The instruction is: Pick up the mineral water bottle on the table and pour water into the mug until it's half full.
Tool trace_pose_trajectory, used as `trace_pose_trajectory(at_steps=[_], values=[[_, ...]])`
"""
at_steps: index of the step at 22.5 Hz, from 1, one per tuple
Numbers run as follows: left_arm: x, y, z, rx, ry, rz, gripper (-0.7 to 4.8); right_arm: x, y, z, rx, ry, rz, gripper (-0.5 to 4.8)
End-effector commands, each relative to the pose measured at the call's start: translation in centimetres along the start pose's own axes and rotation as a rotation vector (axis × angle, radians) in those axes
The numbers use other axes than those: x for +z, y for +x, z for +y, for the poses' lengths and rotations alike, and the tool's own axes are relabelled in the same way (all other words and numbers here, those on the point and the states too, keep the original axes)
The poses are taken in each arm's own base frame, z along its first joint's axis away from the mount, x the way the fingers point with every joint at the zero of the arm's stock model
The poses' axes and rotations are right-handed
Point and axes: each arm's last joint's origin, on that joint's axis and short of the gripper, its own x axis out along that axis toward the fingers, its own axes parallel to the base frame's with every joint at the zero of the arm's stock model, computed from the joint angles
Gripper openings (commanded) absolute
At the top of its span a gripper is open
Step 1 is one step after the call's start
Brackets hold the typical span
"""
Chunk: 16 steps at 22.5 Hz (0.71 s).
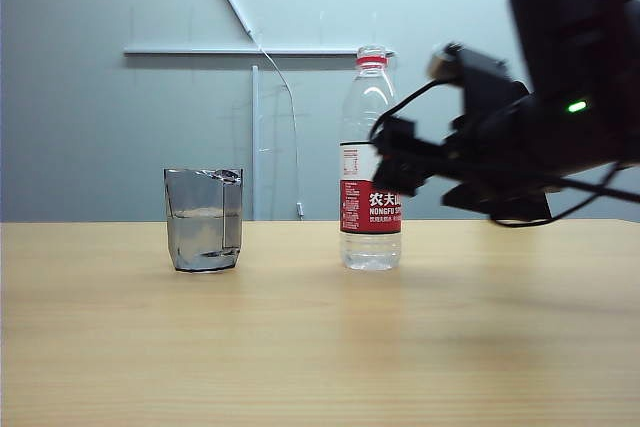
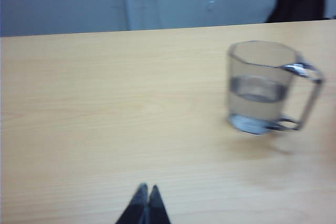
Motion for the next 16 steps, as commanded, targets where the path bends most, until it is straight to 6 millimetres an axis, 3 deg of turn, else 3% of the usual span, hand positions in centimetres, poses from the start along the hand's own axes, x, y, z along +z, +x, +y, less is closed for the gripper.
trace_pose_trajectory(at_steps=[1, 4, 5, 7, 10, 16], values=[[0.2, 0.0, 0.6, 0.065, -0.009, -0.014, -0.02, 0.5, -2.5, 0.0, 0.039, 0.040, -0.047, 3.76], [0.2, 0.0, 1.1, 0.112, -0.013, -0.012, -0.02, 0.6, -5.2, -0.2, 0.092, 0.047, -0.074, 1.27], [0.2, 0.0, 1.2, 0.122, -0.014, -0.012, -0.02, 0.7, -7.0, -0.2, 0.132, 0.048, -0.101, -0.16], [0.2, 0.0, 1.2, 0.118, -0.014, -0.012, -0.02, 0.8, -9.2, -0.5, 0.139, 0.058, -0.154, -0.05], [0.2, 0.0, 1.2, 0.124, -0.014, -0.012, -0.02, 0.8, -10.8, -0.7, 0.128, 0.079, -0.188, -0.05], [0.2, 0.0, 1.3, 0.133, -0.014, -0.012, -0.02, 1.3, -12.5, -0.9, 0.089, 0.080, -0.180, -0.05]])
